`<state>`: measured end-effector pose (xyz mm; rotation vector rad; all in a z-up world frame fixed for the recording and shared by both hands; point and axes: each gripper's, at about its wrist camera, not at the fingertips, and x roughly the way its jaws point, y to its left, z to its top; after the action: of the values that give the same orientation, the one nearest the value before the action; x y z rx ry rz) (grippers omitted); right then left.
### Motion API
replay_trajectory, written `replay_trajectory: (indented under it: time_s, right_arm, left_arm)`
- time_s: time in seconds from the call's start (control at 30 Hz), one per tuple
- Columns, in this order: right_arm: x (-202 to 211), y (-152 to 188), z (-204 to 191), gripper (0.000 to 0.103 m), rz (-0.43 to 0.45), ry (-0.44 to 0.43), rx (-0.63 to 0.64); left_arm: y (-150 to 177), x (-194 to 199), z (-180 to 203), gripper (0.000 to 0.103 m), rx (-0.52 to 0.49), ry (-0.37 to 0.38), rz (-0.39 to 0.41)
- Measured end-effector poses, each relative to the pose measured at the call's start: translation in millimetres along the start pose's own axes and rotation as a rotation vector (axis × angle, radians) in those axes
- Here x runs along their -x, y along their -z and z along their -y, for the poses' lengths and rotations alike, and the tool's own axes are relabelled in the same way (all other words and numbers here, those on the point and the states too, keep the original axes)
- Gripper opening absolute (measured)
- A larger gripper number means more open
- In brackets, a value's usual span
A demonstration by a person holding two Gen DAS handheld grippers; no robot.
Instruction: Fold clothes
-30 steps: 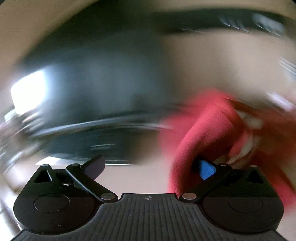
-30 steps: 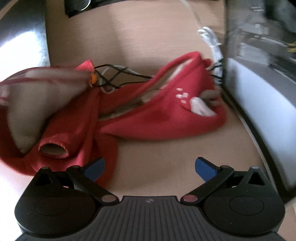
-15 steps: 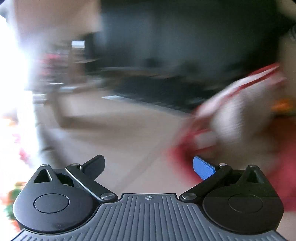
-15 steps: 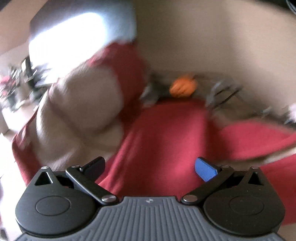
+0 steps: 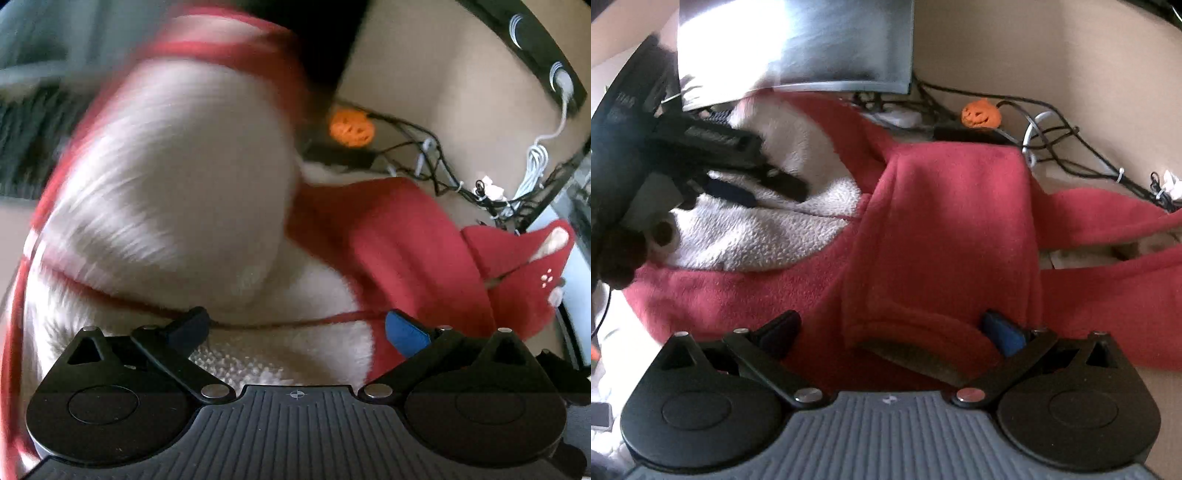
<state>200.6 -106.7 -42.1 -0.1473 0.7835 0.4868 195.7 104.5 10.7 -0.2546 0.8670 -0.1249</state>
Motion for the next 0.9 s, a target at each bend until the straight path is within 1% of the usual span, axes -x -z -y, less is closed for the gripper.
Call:
replay_trajectory:
  time_s: [0.1, 0.13, 0.17, 0.23, 0.33, 0.4, 0.5, 0.53, 0.6, 0.67, 0.77, 0.83, 0.9]
  right_arm:
    - [2.3, -3.9, -12.9, 0.103, -0.040, -0.041, -0.006]
    - [6.4, -4.4, -15.2, 0.103, -0.050, -0.080, -0.007]
    - [9.0, -9.8, -11.0, 0.103, -0.060, -0.131, -0.021]
    - [22.3, -22.7, 6.8, 0.103, -0.032, -0.186, -0.087]
    - [46.7, -29.7, 26.2, 0.103, -0.014, -0.116, -0.039]
    - [47.1, -27.0, 30.5, 0.103, -0.054, -0.043, 0.055]
    - [51.5, -14.6, 21.7, 0.103, -0.072, 0.041, 0.117]
    - [47.7, -13.0, 20.0, 0.103, -0.083, 0.045, 0.126]
    - [40.7, -12.7, 15.8, 0.103, -0.089, 0.059, 0.149]
    - [42.2, -17.4, 13.9, 0.103, -0.063, 0.114, 0.182]
    - [30.5, -48.9, 26.3, 0.103, -0.006, 0.242, 0.195]
    - [20.2, -81.8, 42.4, 0.103, 0.056, 0.332, 0.169]
    - [11.5, -115.9, 53.9, 0.103, 0.162, 0.457, 0.132]
  left_arm:
    - [18.8, 16.8, -24.5, 0.103, 0.027, -0.019, -0.015]
    - [22.4, 22.4, -32.2, 0.103, 0.026, -0.024, -0.014]
    - [24.7, 27.9, -39.7, 0.103, 0.019, -0.027, -0.009]
    - [27.9, 38.1, -51.2, 0.103, 0.009, -0.034, 0.000]
    - [27.5, 49.3, -55.0, 0.103, 0.022, -0.037, 0.010]
    - [26.3, 50.2, -53.8, 0.103, 0.042, -0.036, 0.017]
    - [27.2, 51.5, -45.4, 0.103, 0.039, -0.025, 0.027]
    - [27.7, 52.0, -42.3, 0.103, 0.037, -0.021, 0.030]
    - [29.1, 55.9, -32.1, 0.103, 0.012, 0.004, 0.041]
    - [29.4, 57.1, -20.8, 0.103, -0.017, 0.042, 0.042]
    - [30.9, 54.9, -3.2, 0.103, -0.053, 0.118, 0.020]
    - [32.9, 49.7, 7.3, 0.103, -0.053, 0.157, -0.001]
    - [36.9, 44.3, 13.8, 0.103, -0.044, 0.186, -0.024]
